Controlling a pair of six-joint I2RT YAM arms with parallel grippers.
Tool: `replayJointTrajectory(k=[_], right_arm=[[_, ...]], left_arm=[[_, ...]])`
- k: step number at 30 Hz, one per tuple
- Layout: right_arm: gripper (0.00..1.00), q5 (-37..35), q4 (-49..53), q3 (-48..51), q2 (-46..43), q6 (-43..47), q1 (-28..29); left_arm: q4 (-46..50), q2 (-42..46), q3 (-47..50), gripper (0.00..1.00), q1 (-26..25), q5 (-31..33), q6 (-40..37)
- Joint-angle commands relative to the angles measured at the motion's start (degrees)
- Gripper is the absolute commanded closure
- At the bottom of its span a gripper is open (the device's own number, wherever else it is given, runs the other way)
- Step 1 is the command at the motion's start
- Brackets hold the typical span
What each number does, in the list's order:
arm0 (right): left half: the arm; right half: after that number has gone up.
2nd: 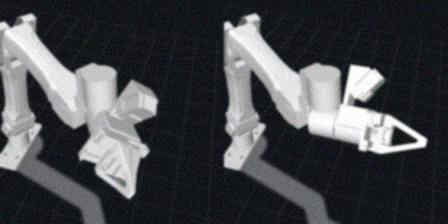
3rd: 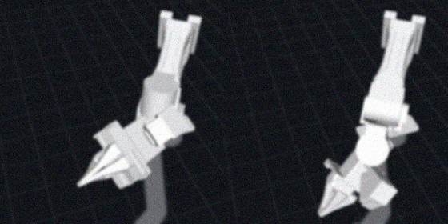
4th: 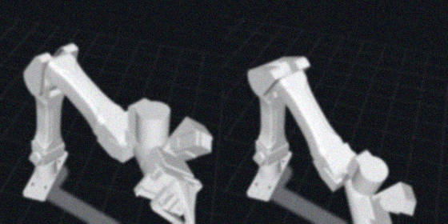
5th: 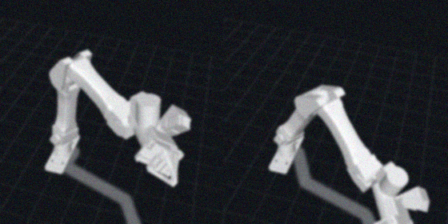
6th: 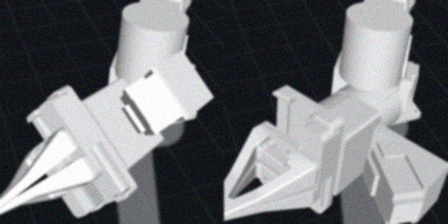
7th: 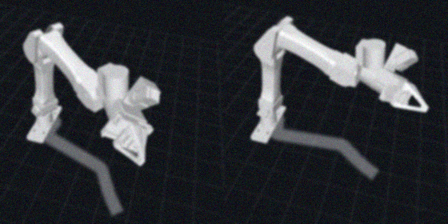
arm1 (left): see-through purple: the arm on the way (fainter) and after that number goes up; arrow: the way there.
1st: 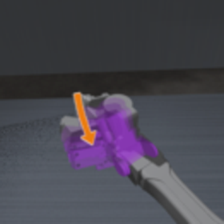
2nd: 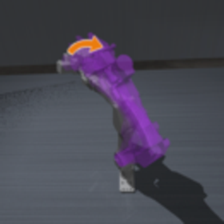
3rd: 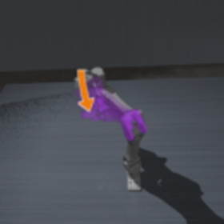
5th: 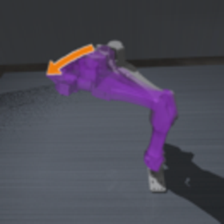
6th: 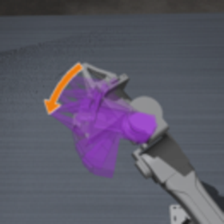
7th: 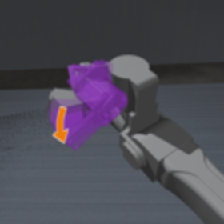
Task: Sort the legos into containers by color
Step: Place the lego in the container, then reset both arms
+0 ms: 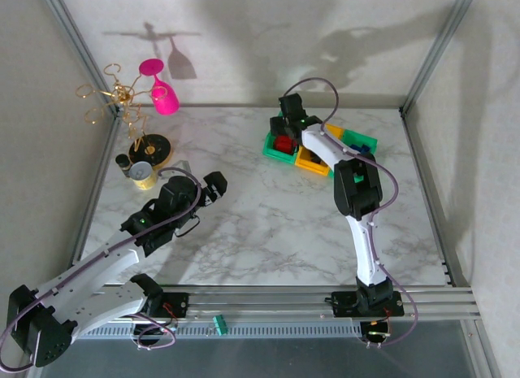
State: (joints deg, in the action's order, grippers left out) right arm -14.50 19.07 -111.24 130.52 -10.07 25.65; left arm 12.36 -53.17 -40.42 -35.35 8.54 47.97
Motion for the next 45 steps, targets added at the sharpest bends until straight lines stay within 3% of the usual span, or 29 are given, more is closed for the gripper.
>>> replayJointTrajectory(k=[1,5,7,12,14,18,23,26,29,35,39,41,45], right_arm=[[0.12,0.39,-1.12,3.18,-8.86,-0.20,0.01],[0.02,-0.34,-1.86,9.95,-17.72,-1.97,-0.54],[0.01,-1.42,-4.11,16.28,-23.63,-3.21,-1.02],[0.01,-7.30,-10.60,35.25,-38.73,-6.80,-4.82],[0.02,-12.57,-14.12,44.52,-44.67,-8.70,-7.33],[0.02,-20.85,-25.32,60.82,-53.49,-7.69,-11.90],[0.01,-21.60,-39.41,77.91,-58.54,-6.40,-19.66],[0.02,-16.86,-53.09,86.49,-58.49,-2.38,-22.21],[0.02,-11.19,-65.66,91.83,-55.65,0.46,-23.68],[0.02,5.63,-83.77,95.64,-47.83,6.21,-25.17],[0.01,9.25,-89.02,96.15,-44.29,7.43,-25.22],[0.01,11.30,-95.79,99.58,-41.45,8.76,-25.12],[0.01,11.95,-91.46,98.34,-42.34,8.57,-25.21]], left_arm=[[-1.12,-0.13,-2.16,0.00,0.63,0.82,-1.14],[-1.15,0.40,-2.88,0.00,0.71,2.21,-2.04],[-0.59,0.85,-3.21,0.00,0.81,4.47,-3.07],[0.62,1.12,-3.30,0.00,1.99,15.49,-6.04],[-1.15,0.13,-2.05,0.00,2.80,23.30,-8.07],[-10.15,-2.58,2.87,0.00,6.86,34.03,-13.53],[-37.69,-6.42,14.59,0.00,14.78,40.76,-30.91],[-49.08,-9.92,20.25,0.00,20.87,35.80,-34.18],[-62.80,-13.28,26.03,0.00,23.75,31.20,-38.83],[-84.13,-25.58,30.43,0.00,28.90,14.71,-41.48],[-90.85,-35.57,28.99,0.00,29.82,8.56,-43.31],[-87.38,-34.74,28.40,0.00,30.02,7.26,-42.89],[-88.24,-35.23,28.29,0.00,30.43,6.58,-42.94]])
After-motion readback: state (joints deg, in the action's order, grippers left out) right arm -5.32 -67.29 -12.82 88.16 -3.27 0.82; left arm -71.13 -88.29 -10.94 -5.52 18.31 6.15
